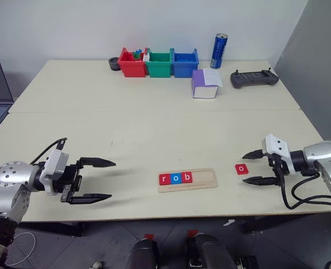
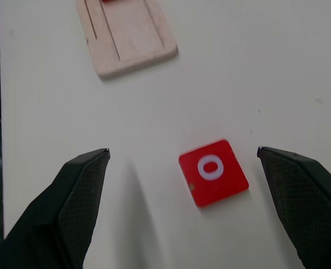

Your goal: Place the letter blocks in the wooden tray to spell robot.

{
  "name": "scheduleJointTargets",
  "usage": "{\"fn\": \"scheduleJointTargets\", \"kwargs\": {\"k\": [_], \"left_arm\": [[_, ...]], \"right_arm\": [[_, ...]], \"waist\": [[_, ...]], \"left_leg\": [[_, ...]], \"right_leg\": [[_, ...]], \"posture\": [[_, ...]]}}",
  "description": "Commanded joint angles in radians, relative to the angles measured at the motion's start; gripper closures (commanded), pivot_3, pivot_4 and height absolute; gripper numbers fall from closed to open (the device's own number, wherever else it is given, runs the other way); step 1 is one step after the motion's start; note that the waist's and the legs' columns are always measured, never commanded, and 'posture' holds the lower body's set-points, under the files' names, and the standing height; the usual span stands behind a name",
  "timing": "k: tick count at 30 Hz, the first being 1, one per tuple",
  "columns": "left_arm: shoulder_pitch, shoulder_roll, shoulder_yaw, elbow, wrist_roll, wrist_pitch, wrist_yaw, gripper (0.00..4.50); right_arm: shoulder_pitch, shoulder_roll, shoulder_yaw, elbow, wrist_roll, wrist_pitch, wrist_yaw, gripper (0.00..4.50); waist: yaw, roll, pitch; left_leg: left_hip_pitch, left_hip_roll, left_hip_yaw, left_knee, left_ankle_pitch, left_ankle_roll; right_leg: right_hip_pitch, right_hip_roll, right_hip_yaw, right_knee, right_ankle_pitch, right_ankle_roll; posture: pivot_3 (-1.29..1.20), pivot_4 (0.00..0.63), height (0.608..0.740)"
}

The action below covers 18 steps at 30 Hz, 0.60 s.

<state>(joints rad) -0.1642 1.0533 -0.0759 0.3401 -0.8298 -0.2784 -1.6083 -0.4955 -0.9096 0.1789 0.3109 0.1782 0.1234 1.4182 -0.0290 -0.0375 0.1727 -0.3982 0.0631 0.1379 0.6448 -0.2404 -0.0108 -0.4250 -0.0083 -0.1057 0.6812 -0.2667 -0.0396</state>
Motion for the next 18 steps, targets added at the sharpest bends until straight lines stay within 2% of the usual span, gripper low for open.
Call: {"fn": "scheduleJointTargets", "kwargs": {"k": [1, 12, 15, 18], "left_arm": [[0.04, -0.006, 0.066, -0.044, -0.035, -0.02, -0.006, 0.0], [0.082, -0.009, 0.086, -0.042, -0.016, -0.048, -0.006, 0.0], [0.085, 0.002, 0.086, -0.037, -0.014, -0.056, -0.006, 0.0], [0.077, -0.002, 0.098, -0.024, -0.01, -0.063, -0.006, 0.0]], "right_arm": [[-0.066, 0.032, 0.008, 0.116, -0.047, -0.127, 0.013, 0.02], [-0.148, 0.104, 0.049, 0.322, -0.144, -0.223, 0.013, 0.02], [-0.149, 0.105, 0.059, 0.351, -0.143, -0.231, 0.063, 0.62], [-0.151, 0.106, 0.059, 0.366, -0.145, -0.241, 0.074, 1.62]], "waist": [[0.0, 0.0, 0.0], [0.005, 0.001, 0.0], [0.004, 0.001, 0.0], [0.005, 0.001, 0.0]], "left_leg": [[0.0, 0.0, 0.0, 0.0, 0.0, 0.0], [0.001, 0.0, 0.0, 0.001, 0.0, 0.0], [0.001, 0.0, 0.0, 0.001, 0.0, 0.0], [0.002, 0.0, 0.0, 0.001, 0.0, 0.0]], "right_leg": [[0.0, 0.0, 0.0, 0.0, 0.0, 0.0], [0.001, -0.001, 0.0, 0.0, 0.0, 0.0], [0.001, -0.001, 0.0, 0.001, 0.0, 0.0], [0.002, -0.001, 0.0, 0.001, 0.0, 0.0]], "posture": [[0.0, 0.15, 0.74], [0.0, 0.15, 0.74], [0.0, 0.15, 0.74], [0.0, 0.15, 0.74]]}}
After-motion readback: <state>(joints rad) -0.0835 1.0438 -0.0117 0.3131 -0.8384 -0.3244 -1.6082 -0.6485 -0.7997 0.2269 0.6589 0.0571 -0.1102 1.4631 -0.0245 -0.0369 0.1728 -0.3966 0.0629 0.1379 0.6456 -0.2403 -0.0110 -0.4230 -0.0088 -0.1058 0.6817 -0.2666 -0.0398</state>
